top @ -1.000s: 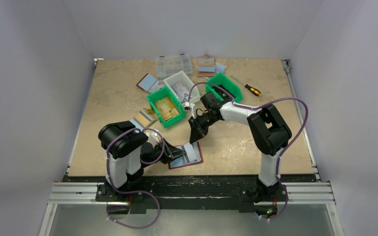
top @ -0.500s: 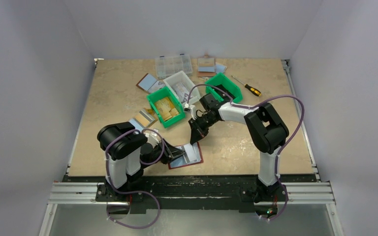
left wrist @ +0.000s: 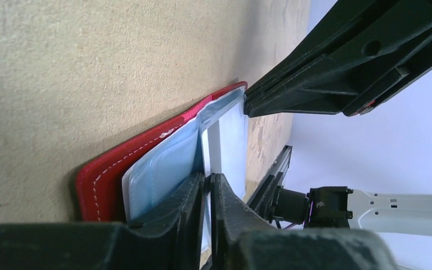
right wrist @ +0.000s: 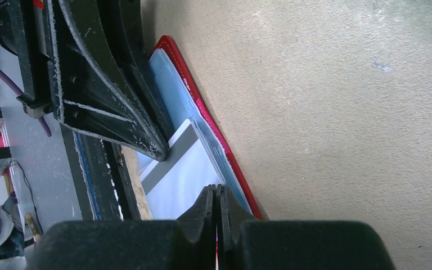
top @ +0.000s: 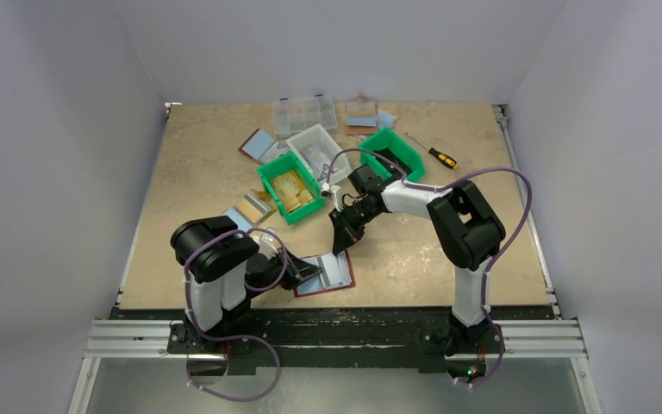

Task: Take the credit cards out of the card holder
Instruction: Remove the credit card from the card holder.

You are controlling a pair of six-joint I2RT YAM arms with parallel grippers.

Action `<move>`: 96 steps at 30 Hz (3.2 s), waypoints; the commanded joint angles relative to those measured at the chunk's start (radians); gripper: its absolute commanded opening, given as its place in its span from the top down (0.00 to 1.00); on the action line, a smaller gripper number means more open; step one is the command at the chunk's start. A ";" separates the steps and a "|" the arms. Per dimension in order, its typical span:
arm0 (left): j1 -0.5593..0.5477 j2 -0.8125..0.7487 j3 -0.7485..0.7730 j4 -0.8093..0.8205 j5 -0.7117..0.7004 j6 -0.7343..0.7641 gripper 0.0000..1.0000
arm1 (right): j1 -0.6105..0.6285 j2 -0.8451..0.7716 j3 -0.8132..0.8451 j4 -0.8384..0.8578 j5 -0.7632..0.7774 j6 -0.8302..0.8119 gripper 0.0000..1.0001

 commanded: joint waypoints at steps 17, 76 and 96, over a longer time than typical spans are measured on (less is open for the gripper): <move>-0.010 0.040 -0.187 0.194 -0.112 0.093 1.00 | 0.057 0.003 0.005 -0.054 0.159 -0.006 1.00; -0.003 -1.292 0.247 -1.608 -0.200 0.561 1.00 | 0.027 -0.213 0.065 -0.278 0.121 -0.420 0.52; -0.001 -0.987 0.367 -1.660 -0.240 0.581 0.59 | -0.002 -0.341 -0.073 -0.192 -0.113 -0.547 0.35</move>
